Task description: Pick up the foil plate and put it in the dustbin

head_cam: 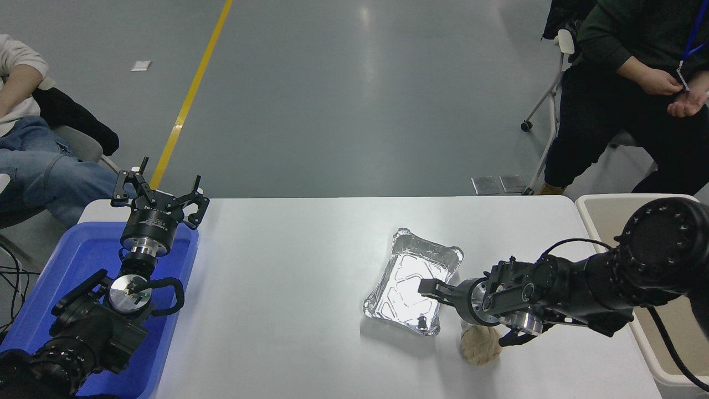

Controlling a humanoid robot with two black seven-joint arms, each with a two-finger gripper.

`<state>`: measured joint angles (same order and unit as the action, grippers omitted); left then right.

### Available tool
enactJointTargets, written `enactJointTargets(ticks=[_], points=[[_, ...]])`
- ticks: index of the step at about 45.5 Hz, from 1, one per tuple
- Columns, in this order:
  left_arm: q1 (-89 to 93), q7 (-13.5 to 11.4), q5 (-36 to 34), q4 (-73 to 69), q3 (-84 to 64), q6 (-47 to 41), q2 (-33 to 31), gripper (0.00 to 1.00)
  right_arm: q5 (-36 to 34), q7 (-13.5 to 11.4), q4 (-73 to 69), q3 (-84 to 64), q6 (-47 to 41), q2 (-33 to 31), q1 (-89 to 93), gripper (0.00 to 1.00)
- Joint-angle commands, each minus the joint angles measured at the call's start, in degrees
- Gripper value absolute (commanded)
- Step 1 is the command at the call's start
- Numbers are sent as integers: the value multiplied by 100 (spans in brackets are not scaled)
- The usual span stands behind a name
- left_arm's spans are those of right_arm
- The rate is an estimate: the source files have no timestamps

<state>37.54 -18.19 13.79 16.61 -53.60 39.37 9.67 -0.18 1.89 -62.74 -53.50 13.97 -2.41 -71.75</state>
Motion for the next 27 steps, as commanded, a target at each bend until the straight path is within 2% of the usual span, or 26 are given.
enactJointTargets(ticks=[1, 6, 20, 25, 27], points=[[7, 0, 1, 0, -2, 0, 0, 99, 422, 4, 25, 15, 264, 127, 152, 86], [-1, 0, 1, 0, -2, 0, 0, 99, 431, 4, 25, -38, 282, 136, 170, 75], [-1, 0, 1, 0, -2, 0, 0, 99, 431, -5, 78, -99, 282, 189, 196, 15], [-1, 0, 1, 0, -2, 0, 0, 99, 422, -5, 95, -108, 308, 241, 240, 10], [-1, 0, 1, 0, -2, 0, 0, 99, 422, -5, 104, -108, 335, 241, 249, 5]])
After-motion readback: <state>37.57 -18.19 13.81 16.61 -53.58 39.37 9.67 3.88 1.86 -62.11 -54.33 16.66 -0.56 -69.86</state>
